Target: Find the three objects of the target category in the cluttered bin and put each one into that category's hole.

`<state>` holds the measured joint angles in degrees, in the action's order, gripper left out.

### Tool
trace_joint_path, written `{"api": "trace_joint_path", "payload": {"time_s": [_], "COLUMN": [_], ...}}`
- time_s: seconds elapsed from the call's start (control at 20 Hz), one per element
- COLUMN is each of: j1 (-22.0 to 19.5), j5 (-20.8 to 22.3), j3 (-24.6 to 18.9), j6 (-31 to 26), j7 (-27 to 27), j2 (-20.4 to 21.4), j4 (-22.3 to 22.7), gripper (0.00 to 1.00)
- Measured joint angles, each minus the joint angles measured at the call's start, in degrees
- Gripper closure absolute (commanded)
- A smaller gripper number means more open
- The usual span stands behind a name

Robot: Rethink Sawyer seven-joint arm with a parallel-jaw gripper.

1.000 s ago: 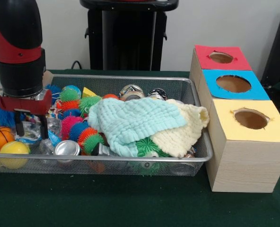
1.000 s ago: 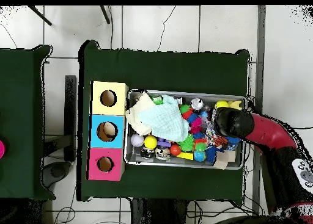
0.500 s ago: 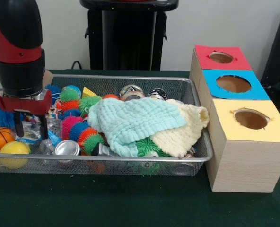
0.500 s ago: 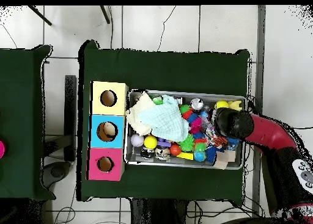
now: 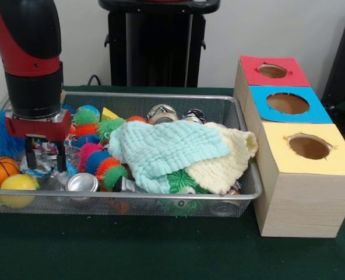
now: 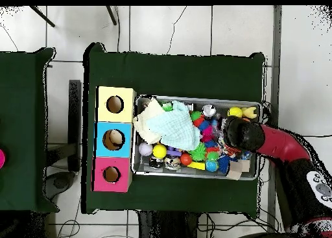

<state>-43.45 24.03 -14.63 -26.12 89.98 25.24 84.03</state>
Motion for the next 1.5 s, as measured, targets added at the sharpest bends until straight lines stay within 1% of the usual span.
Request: {"api": "trace_joint_path", "payload": {"time_s": [0.6,1.0,1.5], "j1": [1.07,1.94,2.19], "j5": [0.0,0.01,0.0], "j3": [0.0,-0.01,0.01], "j6": [0.95,1.25,1.28], "j7": [0.0,0.0,0.0], "j2": [0.11,-0.83,-1.17], "j4": [0.5,2.17,2.26], "gripper": [0.0,0.0,0.0]}}
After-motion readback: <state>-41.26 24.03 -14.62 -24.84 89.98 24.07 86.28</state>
